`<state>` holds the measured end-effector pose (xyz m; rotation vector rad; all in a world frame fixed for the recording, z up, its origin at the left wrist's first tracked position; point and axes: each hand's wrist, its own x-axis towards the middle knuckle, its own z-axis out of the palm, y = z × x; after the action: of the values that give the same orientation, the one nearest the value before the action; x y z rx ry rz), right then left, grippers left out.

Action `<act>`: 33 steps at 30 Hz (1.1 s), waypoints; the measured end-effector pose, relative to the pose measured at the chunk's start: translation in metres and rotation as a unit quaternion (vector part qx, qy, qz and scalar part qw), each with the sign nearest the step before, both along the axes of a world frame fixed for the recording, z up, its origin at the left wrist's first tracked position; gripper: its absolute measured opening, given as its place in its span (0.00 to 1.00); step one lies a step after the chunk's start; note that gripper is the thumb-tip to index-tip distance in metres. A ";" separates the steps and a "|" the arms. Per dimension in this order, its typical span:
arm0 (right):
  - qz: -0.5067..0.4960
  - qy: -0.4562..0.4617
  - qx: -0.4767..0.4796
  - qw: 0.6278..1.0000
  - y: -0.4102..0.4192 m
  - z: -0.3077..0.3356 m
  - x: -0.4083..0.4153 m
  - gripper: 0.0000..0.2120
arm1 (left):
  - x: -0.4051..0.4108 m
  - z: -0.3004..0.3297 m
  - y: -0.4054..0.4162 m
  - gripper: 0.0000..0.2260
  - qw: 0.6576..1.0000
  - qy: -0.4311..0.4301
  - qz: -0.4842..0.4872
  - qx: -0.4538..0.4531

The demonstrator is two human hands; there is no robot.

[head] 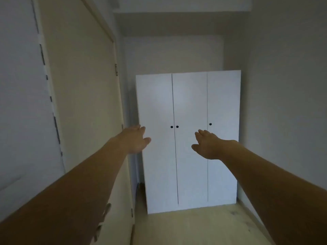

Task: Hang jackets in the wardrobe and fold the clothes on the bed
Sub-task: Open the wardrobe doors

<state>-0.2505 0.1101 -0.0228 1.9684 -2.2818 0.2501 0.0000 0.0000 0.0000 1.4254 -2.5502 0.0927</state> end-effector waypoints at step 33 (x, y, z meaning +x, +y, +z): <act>0.052 -0.186 0.021 0.981 -0.755 -0.032 -0.332 0.30 | -0.378 -0.077 -0.758 0.28 0.987 0.010 -0.006 0.162</act>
<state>-0.5826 -0.6446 -0.0547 2.2268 -2.4111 0.6354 -0.3777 -0.7577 -0.0772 1.5055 -2.6458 -0.3524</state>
